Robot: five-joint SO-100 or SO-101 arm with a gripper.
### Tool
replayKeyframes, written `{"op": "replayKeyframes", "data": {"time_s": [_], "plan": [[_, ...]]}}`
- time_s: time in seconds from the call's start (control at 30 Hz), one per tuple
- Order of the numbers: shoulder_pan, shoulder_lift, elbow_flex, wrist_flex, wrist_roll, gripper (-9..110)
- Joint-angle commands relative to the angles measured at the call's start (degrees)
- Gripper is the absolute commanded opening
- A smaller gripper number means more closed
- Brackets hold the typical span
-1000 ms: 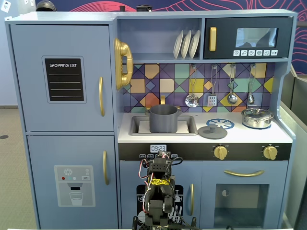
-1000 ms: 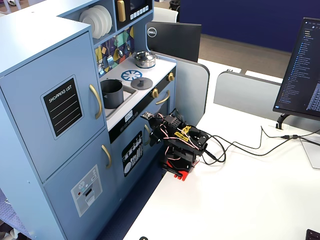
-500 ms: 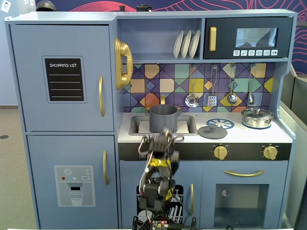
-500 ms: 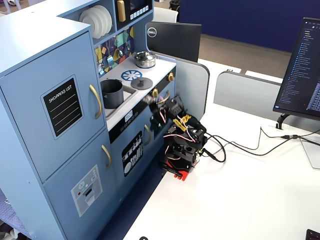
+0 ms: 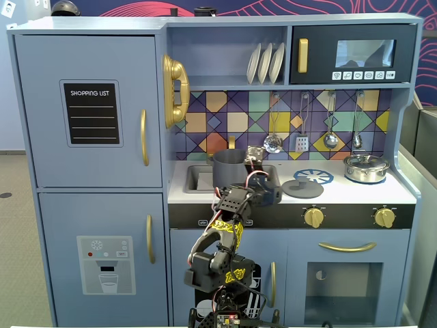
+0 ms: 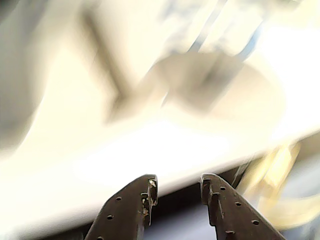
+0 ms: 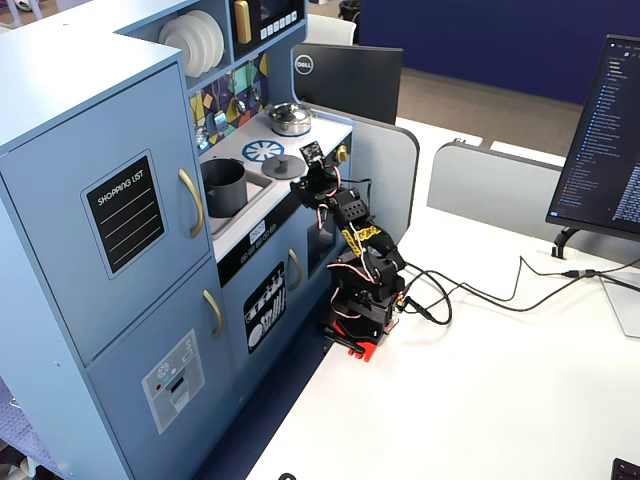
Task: Pick up the lid from the counter and put it on the gray recipient
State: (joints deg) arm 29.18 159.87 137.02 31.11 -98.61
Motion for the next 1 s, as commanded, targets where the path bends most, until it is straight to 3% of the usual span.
{"op": "replayKeyframes", "data": {"time_s": [0.0,0.2,0.47,0.97], "plan": [[3.25,-3.16,2.02,-14.94,2.29,0],[4.83,-8.53,5.36,-26.72,4.31,6],[7.65,-16.26,5.01,-37.97,9.93,26],[6.94,-34.37,-1.67,-50.36,6.77,27]]}}
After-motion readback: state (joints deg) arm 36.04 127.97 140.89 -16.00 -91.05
